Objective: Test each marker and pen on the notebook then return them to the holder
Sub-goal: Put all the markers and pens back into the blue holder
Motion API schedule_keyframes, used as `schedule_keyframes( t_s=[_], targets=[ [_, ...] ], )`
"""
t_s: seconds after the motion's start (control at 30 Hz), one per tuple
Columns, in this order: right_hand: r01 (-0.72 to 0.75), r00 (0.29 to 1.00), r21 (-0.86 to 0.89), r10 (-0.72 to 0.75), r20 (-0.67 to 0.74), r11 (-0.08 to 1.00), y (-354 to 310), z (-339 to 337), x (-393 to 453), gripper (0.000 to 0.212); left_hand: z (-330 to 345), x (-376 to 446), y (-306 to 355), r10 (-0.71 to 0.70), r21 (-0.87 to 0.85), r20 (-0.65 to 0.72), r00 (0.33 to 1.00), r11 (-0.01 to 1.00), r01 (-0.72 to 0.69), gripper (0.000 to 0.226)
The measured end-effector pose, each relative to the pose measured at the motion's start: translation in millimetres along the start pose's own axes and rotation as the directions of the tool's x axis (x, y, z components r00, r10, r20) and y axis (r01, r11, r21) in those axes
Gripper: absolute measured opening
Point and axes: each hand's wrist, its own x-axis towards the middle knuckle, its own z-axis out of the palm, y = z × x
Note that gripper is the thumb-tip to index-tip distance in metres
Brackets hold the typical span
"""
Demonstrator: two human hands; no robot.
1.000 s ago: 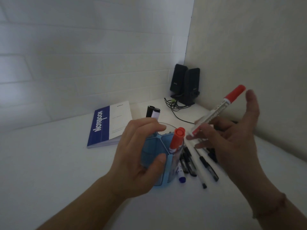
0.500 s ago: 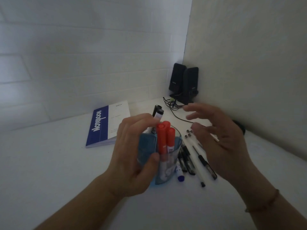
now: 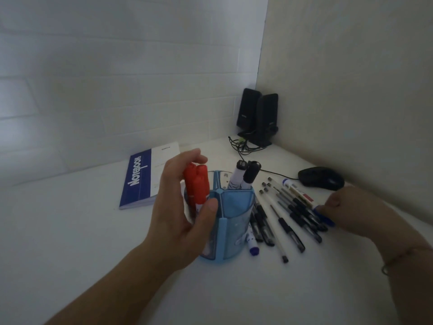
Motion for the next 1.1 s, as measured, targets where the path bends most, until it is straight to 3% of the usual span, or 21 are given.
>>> schedule_keyframes(
  t_s=[0.07, 0.13, 0.2, 0.27, 0.33, 0.43, 0.53, 0.6, 0.63, 0.73, 0.8, 0.97, 1.1],
  targets=[
    [0.007, 1.0, -0.051, -0.007, 0.017, 0.999, -2, 2, -2, 0.048, 0, 2, 0, -0.01, -0.011, -0.036, 0.999, 1.0, 0.01, 0.059],
    [0.017, 0.999, -0.026, -0.018, -0.051, 1.0, -4, 0, -6, 0.039, -2, 3, 0, -0.023, -0.005, -0.042, 0.999, 1.0, 0.023, 0.064],
    [0.047, 0.965, 0.125, -0.013, -0.26, 0.991, -9, -7, -16, 0.021, -2, 3, -1, -0.03, 0.031, -0.021, 0.999, 0.999, 0.03, 0.072],
    [0.182, 0.861, 0.322, 0.008, -0.509, 0.929, -20, -16, -26, 0.014, -3, 3, -3, -0.043, 0.045, 0.0, 0.999, 0.998, 0.043, 0.076],
    [0.388, 0.741, 0.5, 0.06, -0.669, 0.775, -33, -21, -36, 0.012, -3, 2, -5, -0.059, 0.04, 0.007, 0.998, 0.997, 0.059, 0.076],
    [0.704, 0.601, 0.586, 0.101, -0.792, 0.401, -48, -30, -49, 0.012, -4, 3, -6, -0.076, 0.056, -0.053, 0.996, 0.995, 0.079, 0.07],
    [0.79, 0.611, 0.613, 0.056, -0.79, 0.029, -59, -44, -66, 0.055, -5, 4, -6, -0.096, 0.035, -0.084, 0.992, 0.994, 0.099, 0.066],
    [0.788, 0.611, 0.613, -0.041, -0.79, -0.06, -74, -51, -83, 0.08, -7, 3, -6, -0.057, 0.055, -0.022, 0.998, 0.997, 0.058, 0.074],
    [0.806, 0.58, 0.587, -0.103, -0.808, -0.074, -85, -52, -93, 0.077, -9, 3, -6, -0.034, 0.065, 0.012, 0.999, 0.997, 0.033, 0.081],
    [0.903, 0.406, 0.428, -0.251, -0.879, -0.038, -117, -40, -113, 0.031, -12, 4, -8, -0.007, 0.059, 0.062, 0.998, 0.998, 0.003, 0.096],
    [0.936, 0.338, 0.351, -0.276, -0.9, 0.0, -126, -34, -115, 0.036, -13, 6, -9, 0.0, 0.045, 0.082, 0.997, 0.999, -0.003, 0.104],
    [0.946, 0.318, 0.294, -0.227, -0.92, 0.137, -120, -33, -104, 0.047, -14, 9, -12, 0.047, 0.09, 0.104, 0.993, 0.994, -0.056, 0.103],
    [0.951, 0.303, 0.245, -0.413, -0.859, 0.189, -125, -26, -104, 0.024, -13, 9, -12, 0.106, 0.077, 0.062, 0.992, 0.991, -0.11, 0.096]
  ],
)
